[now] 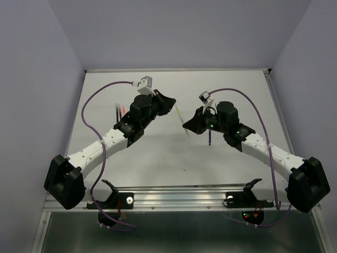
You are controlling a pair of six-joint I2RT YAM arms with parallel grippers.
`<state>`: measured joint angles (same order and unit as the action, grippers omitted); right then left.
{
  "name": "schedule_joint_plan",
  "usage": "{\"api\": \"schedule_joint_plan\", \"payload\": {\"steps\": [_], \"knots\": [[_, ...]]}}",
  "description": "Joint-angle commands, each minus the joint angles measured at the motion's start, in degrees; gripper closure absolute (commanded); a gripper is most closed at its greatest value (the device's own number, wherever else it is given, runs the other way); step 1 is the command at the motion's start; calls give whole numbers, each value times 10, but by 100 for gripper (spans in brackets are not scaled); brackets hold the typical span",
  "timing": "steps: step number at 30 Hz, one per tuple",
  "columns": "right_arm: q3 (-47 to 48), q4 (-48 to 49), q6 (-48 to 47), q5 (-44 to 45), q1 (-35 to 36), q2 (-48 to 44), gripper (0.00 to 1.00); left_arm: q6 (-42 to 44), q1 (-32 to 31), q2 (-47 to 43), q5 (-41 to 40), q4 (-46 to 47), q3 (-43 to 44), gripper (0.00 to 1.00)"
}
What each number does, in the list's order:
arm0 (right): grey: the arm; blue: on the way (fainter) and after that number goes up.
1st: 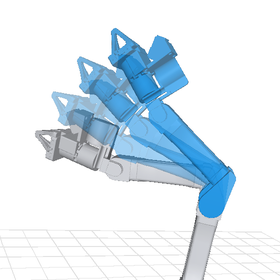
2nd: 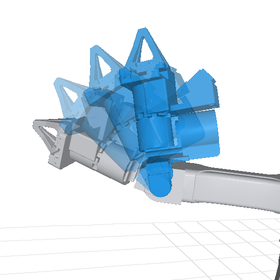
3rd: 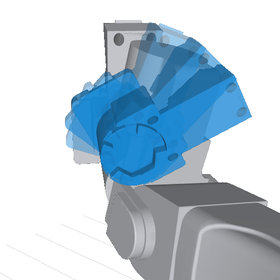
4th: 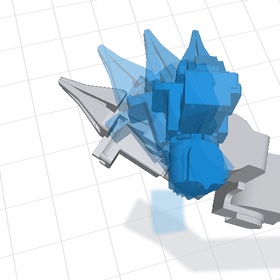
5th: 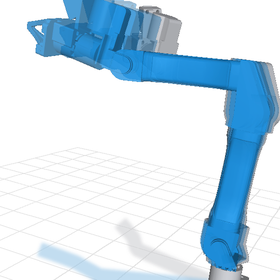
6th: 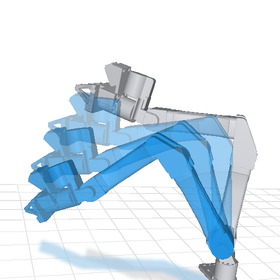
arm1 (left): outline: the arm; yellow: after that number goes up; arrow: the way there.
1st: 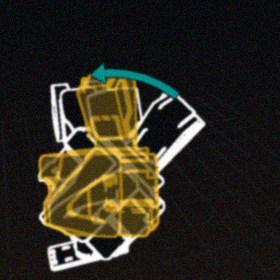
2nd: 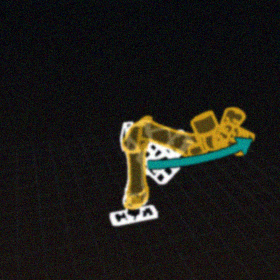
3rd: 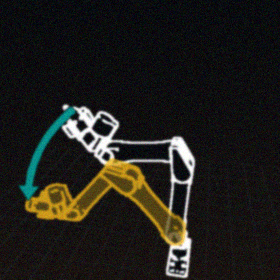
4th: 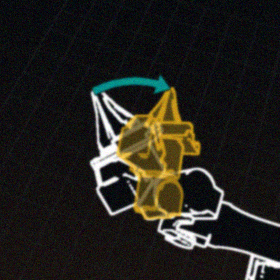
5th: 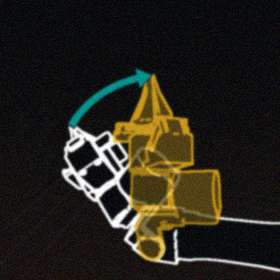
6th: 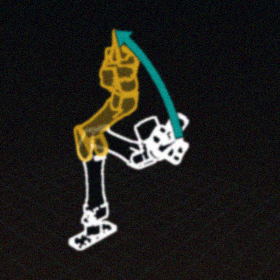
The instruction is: Insert the pens into the pen caps
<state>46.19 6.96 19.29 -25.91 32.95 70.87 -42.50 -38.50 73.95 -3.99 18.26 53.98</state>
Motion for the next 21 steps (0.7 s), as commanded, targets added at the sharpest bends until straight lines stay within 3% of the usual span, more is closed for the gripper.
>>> {"api": "schedule_joint_plan", "payload": {"steps": [1,12,21], "knots": [[28,42,2,-13,-3,-6,99,-2,3,-27,-8,35,-8,100],[27,41,6,-1,-3,-9,99,-3,2,-31,-9,41,-12,100],[28,96,29,5,-3,2,99,-6,2,-32,-1,49,-20,100]]}}
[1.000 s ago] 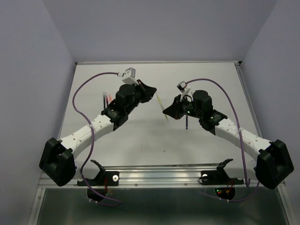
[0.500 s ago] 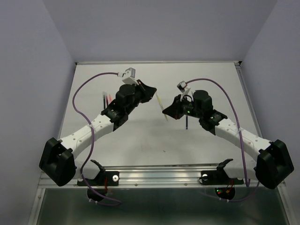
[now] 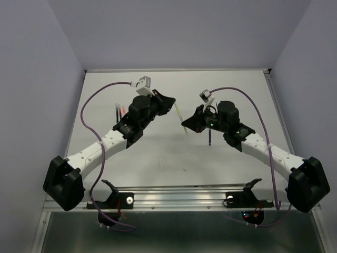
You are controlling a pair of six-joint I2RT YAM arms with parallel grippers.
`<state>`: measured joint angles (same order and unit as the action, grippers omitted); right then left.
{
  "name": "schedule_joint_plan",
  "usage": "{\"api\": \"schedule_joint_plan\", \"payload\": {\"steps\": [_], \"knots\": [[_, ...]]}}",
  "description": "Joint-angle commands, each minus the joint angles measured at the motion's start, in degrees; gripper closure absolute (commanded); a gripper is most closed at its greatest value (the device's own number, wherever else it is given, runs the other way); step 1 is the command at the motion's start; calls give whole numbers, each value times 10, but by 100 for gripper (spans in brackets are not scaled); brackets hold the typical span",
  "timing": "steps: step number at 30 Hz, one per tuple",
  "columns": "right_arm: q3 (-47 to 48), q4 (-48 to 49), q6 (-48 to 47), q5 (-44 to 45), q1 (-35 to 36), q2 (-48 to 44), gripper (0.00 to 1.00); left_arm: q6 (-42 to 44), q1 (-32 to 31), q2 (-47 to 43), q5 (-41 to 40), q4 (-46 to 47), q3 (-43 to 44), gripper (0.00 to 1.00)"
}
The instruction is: Insert the pens into the pen caps
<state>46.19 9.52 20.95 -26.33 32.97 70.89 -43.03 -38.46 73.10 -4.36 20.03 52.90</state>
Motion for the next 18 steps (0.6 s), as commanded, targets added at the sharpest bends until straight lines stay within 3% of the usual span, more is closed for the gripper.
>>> {"api": "schedule_joint_plan", "payload": {"steps": [1,9,18], "knots": [[29,74,15,9,-3,5,99,-1,1,-23,4,33,-10,100],[37,125,50,0,-3,30,99,-6,1,-14,19,48,-14,100],[19,236,128,92,-3,35,99,16,-2,-4,37,66,-28,100]]}}
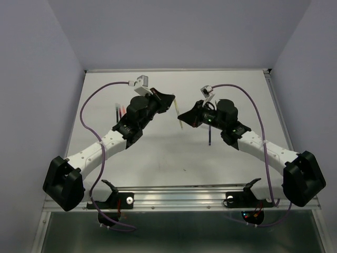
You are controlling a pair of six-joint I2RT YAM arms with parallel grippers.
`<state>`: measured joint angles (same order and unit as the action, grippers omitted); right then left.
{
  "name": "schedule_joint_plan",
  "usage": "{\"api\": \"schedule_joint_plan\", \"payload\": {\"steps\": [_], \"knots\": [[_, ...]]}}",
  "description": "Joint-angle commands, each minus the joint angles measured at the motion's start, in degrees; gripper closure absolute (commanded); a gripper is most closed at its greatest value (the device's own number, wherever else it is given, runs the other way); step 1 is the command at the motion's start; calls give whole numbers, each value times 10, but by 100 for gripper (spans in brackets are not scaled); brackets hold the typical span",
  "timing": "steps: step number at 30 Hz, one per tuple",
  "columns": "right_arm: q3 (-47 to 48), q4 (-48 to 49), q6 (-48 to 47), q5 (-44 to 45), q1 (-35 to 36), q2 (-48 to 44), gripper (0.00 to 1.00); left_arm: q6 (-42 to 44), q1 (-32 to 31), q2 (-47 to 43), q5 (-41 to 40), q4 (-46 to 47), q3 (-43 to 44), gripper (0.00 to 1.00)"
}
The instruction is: Insert the pens into the pen caps
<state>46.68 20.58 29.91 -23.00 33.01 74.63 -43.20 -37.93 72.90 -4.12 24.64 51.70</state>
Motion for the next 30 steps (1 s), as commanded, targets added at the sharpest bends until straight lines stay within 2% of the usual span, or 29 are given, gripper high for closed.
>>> {"api": "schedule_joint_plan", "payload": {"steps": [1,10,18,30], "knots": [[16,132,38,61,-3,-2,99,22,-7,4,39,25,-18,100],[40,174,38,107,-3,13,99,34,-8,3,87,66,-43,100],[98,217,-10,166,-3,41,99,34,-8,4,117,73,-49,100],[168,262,-45,162,-8,61,99,32,-9,-1,127,70,-64,100]]}}
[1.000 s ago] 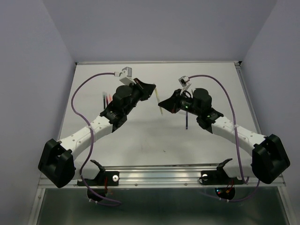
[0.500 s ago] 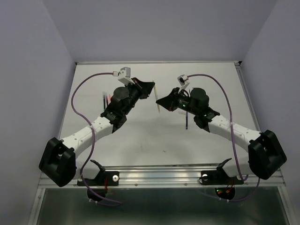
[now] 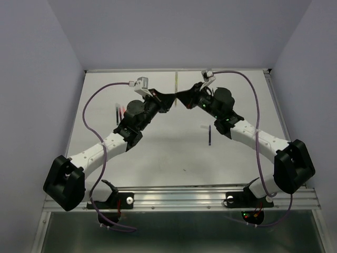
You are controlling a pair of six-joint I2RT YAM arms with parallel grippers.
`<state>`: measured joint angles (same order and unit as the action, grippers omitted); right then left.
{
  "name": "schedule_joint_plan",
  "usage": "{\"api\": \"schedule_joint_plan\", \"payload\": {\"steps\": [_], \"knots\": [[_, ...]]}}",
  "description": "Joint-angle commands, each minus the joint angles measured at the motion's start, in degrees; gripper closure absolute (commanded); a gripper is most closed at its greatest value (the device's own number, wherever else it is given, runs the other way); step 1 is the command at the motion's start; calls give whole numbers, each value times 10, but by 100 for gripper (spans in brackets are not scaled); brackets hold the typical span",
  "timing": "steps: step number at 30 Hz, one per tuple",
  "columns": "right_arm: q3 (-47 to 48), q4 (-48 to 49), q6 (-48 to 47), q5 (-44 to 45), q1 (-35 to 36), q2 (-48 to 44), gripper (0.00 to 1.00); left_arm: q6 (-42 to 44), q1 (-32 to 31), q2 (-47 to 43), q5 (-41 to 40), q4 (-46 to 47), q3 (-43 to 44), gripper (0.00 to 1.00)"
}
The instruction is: Insert the pens into the pen caps
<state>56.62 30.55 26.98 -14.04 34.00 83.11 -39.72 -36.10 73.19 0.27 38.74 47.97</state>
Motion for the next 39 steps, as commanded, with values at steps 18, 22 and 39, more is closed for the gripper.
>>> {"api": "schedule_joint_plan", "payload": {"steps": [18,22,39], "knots": [[95,-37,-36,74,-24,-23,99,24,-26,-56,-123,-268,34,100],[111,-126,-3,46,-24,7,99,-32,-17,-91,-299,-443,64,100],[128,-93,49,-107,13,154,99,8,62,-197,-140,-344,-16,1]]}}
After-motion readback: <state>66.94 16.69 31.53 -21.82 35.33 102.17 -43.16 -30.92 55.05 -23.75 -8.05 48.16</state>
